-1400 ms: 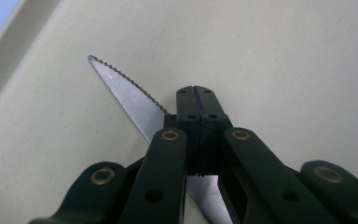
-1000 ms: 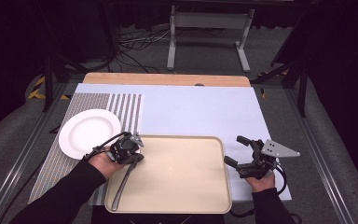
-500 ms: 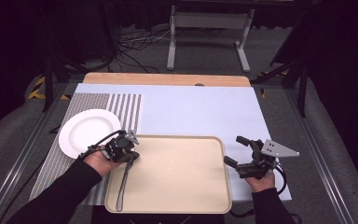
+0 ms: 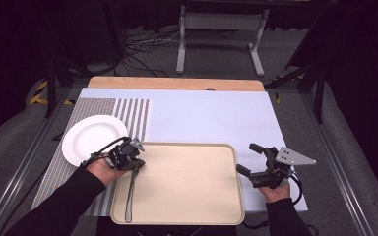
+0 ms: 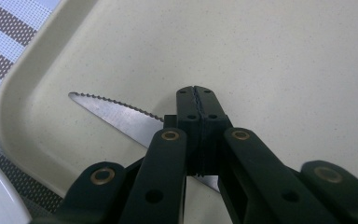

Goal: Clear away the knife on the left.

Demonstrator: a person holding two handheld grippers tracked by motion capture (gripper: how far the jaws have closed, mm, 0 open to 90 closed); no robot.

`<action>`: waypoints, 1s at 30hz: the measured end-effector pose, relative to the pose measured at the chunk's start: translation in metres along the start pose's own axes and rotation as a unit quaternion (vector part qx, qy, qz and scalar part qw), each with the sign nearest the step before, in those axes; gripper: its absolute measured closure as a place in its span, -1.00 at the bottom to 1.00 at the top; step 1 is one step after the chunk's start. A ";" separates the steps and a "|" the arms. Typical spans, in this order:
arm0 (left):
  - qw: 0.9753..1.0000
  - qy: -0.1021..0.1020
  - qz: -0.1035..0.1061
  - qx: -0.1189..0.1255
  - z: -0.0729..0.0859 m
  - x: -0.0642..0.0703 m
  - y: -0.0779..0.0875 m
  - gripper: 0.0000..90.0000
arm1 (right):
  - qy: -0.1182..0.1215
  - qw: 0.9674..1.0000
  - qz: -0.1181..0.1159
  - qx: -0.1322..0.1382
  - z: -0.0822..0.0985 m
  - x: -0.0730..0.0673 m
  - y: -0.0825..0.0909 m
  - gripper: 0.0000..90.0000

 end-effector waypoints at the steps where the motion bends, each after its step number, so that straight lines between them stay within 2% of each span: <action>1: 1.000 -0.001 0.003 0.001 0.000 0.001 0.000 1.00 | 0.000 1.000 0.001 0.000 0.000 0.000 0.000 -0.92; 2: 1.000 -0.002 0.011 0.003 0.000 0.002 0.000 0.95 | 0.000 1.000 0.001 0.000 0.000 0.000 0.000 -0.92; 4: 1.000 0.002 0.025 0.010 -0.001 0.004 0.002 0.67 | 0.001 1.000 0.001 0.002 0.000 0.000 0.000 -0.92; 6: 0.999 -0.005 0.031 0.021 -0.003 0.006 0.006 0.45 | 0.000 1.000 0.001 0.002 0.000 0.000 0.000 -0.92; 7: 0.999 0.004 0.041 0.031 -0.004 0.008 0.010 0.33 | 0.000 1.000 0.001 0.002 0.000 0.000 0.000 -0.92; 8: 0.999 0.004 0.041 0.031 -0.004 0.008 0.010 0.11 | 0.000 1.000 0.001 0.002 0.000 0.000 0.000 -0.92; 9: 0.998 0.002 0.047 0.045 -0.006 0.009 0.013 0.11 | 0.001 1.000 0.001 0.002 0.000 0.000 0.000 -0.92; 11: 0.995 0.006 0.061 0.072 -0.009 0.011 0.021 -0.17 | 0.001 1.000 0.002 0.002 0.000 0.000 0.001 -0.92; 13: 0.992 0.006 0.073 0.102 -0.011 0.013 0.029 -0.45 | 0.000 1.000 0.004 0.002 0.000 0.000 0.001 -0.92; 14: 0.992 0.006 0.073 0.102 -0.011 0.013 0.029 -0.58 | 0.000 1.000 0.004 0.002 0.000 0.000 0.001 -0.92; 15: 0.990 0.004 0.078 0.115 -0.012 0.013 0.033 -0.65 | 0.002 1.000 0.005 0.002 0.000 0.000 0.001 -0.92; 16: 0.989 0.003 0.080 0.122 -0.012 0.014 0.035 -0.65 | 0.002 1.000 0.005 0.002 0.000 0.000 0.001 -0.92; 20: 0.985 -0.001 0.077 0.156 -0.012 0.016 0.047 -0.88 | 0.004 1.000 0.007 0.005 -0.001 0.000 0.002 -0.92; 23: 0.980 0.002 0.080 0.182 -0.011 0.017 0.055 -0.92 | 0.003 1.000 0.008 0.005 -0.001 0.000 0.002 -0.93; 24: 0.977 0.003 0.082 0.199 -0.009 0.018 0.059 -0.92 | 0.006 1.000 0.011 0.006 -0.001 0.001 0.003 -0.93; 25: 0.977 0.003 0.082 0.199 -0.009 0.018 0.059 -0.92 | 0.006 1.000 0.011 0.006 -0.001 0.001 0.003 -0.93; 26: 0.974 0.005 0.082 0.213 -0.005 0.019 0.063 -0.92 | 0.009 1.000 0.013 0.005 -0.001 0.001 0.003 -0.93; 27: 0.974 0.005 0.082 0.213 -0.005 0.019 0.063 -0.93 | 0.010 1.000 0.014 0.005 -0.001 0.001 0.003 -0.93; 28: 0.972 0.006 0.080 0.219 -0.003 0.019 0.064 -0.93 | 0.010 1.000 0.014 0.005 -0.001 0.001 0.003 -0.93; 29: 0.971 0.006 0.080 0.225 -0.001 0.019 0.066 -0.94 | 0.011 1.000 0.014 0.005 -0.001 0.001 0.003 -0.93; 30: 0.969 0.007 0.079 0.236 0.001 0.019 0.068 -0.94 | 0.011 1.000 0.014 0.006 -0.001 0.001 0.004 -0.94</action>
Point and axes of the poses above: each handheld gripper's, and its own axes: y roughly backward along the jaws, z roughly out of its underside, x roughly to its right, the point moved 5 cm from there along -y, roughly forward along the jaws, and after that the axes turned 3 degrees about z, right-handed, at the moved point
